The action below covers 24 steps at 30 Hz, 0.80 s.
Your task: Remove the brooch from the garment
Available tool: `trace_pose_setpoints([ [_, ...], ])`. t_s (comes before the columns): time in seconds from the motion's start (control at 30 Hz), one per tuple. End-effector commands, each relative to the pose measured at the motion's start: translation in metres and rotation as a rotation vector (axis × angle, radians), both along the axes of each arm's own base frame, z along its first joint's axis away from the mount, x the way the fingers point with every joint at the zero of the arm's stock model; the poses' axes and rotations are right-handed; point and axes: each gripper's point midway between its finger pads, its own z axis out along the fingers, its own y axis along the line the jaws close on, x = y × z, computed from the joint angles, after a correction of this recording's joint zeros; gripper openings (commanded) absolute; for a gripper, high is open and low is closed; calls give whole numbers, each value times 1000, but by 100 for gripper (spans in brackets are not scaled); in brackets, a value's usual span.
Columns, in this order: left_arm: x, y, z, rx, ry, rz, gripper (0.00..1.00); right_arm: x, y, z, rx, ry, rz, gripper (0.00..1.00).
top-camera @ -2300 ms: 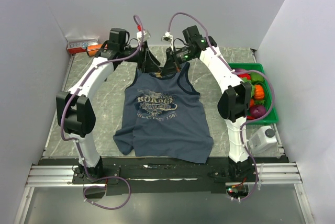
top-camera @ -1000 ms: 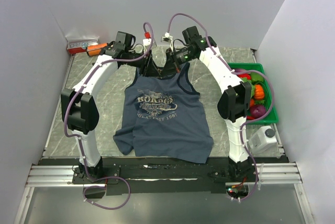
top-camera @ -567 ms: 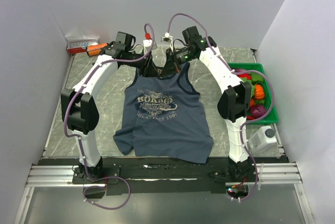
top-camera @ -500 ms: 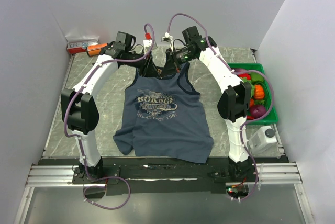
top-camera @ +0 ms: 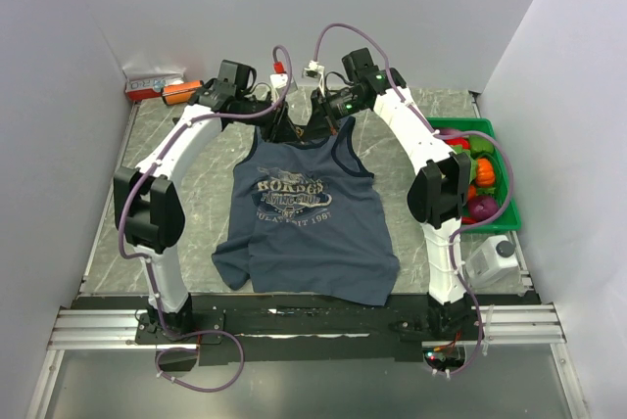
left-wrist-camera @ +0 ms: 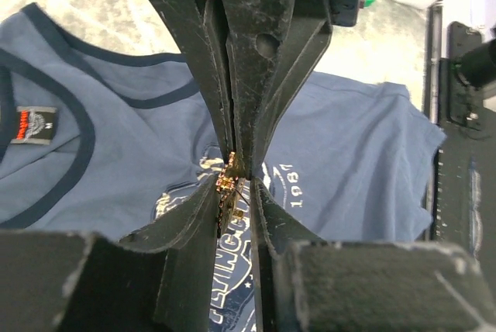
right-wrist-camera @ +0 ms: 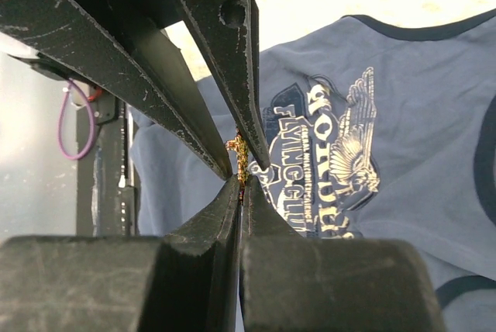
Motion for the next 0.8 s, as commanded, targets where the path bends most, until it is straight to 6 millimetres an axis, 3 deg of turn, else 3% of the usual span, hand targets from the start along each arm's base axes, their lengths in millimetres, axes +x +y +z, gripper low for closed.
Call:
trace_pose_setpoints([
  [0.0, 32, 9, 28, 37, -242, 110, 25, -28, 6, 38, 70, -22, 67, 0],
  [0.23, 41, 18, 34, 92, -367, 160, 25, -31, 7, 38, 82, -3, 81, 0],
  [0.3, 36, 18, 40, 87, -393, 134, 17, -31, 7, 37, 87, 7, 83, 0],
  [0.37, 28, 14, 45, 62, -390, 84, 3, -30, 7, 37, 90, 12, 83, 0],
  [0.4, 25, 12, 45, 55, -391, 65, 1, -30, 8, 36, 90, 19, 83, 0],
  [0.5, 14, 7, 47, 22, -364, 17, 1, -29, 8, 35, 93, 23, 83, 0],
  [0.67, 17, 9, 44, 54, -379, 30, 1, -30, 9, 36, 95, 27, 86, 0],
  [0.7, 17, 9, 44, 55, -380, 27, 4, -30, 9, 35, 94, 28, 86, 0],
  [0.73, 18, 9, 48, 57, -387, 30, 17, -29, 8, 35, 93, 28, 82, 0],
  [0.77, 17, 9, 49, 55, -376, 30, 23, -28, 7, 34, 92, 30, 80, 0],
])
